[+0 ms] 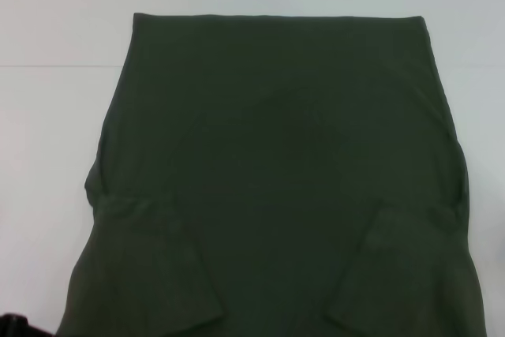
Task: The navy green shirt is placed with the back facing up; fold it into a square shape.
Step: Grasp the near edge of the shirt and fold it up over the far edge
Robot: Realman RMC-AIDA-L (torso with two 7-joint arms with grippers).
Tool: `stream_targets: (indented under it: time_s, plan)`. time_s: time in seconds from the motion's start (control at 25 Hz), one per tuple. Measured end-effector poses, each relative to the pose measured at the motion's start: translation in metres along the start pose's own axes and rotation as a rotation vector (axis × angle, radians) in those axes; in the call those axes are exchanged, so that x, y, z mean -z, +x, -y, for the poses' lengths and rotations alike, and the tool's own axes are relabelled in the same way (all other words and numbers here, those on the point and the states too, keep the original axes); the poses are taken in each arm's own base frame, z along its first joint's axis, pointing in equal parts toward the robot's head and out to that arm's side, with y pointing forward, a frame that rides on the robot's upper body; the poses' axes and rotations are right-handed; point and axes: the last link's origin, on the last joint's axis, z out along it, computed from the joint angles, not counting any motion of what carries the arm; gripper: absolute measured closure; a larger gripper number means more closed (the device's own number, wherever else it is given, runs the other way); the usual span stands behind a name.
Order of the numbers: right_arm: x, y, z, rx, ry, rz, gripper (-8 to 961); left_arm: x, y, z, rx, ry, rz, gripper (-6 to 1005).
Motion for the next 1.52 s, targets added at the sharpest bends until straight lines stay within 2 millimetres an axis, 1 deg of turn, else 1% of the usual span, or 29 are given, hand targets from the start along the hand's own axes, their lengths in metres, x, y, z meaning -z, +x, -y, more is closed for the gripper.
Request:
stream_targets:
  time_s: [0.24, 0.36, 0.56, 0.72, 0.88, 1.08, 1.16, 1.28, 1.52]
  plan:
    - [-0.015, 0.009, -0.003, 0.030, -0.038, -0.084, 896, -0.009, -0.019, 0.003, 0.038, -0.031, 0.103, 961]
    - [-0.020, 0.011, -0.004, 0.043, -0.048, -0.103, 896, -0.013, -0.025, 0.004, 0.043, -0.036, 0.132, 960]
    - [-0.020, 0.014, -0.003, 0.064, -0.061, -0.105, 897, -0.014, -0.027, 0.004, 0.043, -0.043, 0.140, 960]
    - [-0.018, 0.012, -0.003, 0.066, -0.065, -0.075, 897, -0.014, -0.020, -0.001, 0.025, -0.058, 0.124, 960]
    - [-0.006, 0.006, -0.002, 0.058, -0.066, 0.028, 897, -0.010, -0.003, -0.011, -0.021, -0.113, 0.035, 959]
    - [0.028, -0.003, 0.004, 0.016, -0.053, 0.253, 897, 0.005, 0.029, -0.023, -0.069, -0.180, -0.192, 959]
    - [0.037, -0.006, 0.005, 0.007, -0.056, 0.330, 896, 0.008, 0.041, -0.024, -0.069, -0.186, -0.274, 959]
    - [0.048, -0.013, 0.008, -0.006, -0.046, 0.448, 896, 0.007, 0.058, -0.025, -0.069, -0.189, -0.392, 959]
    - [0.064, -0.029, 0.015, -0.018, -0.028, 0.681, 896, -0.001, 0.088, -0.020, -0.076, -0.165, -0.618, 960]
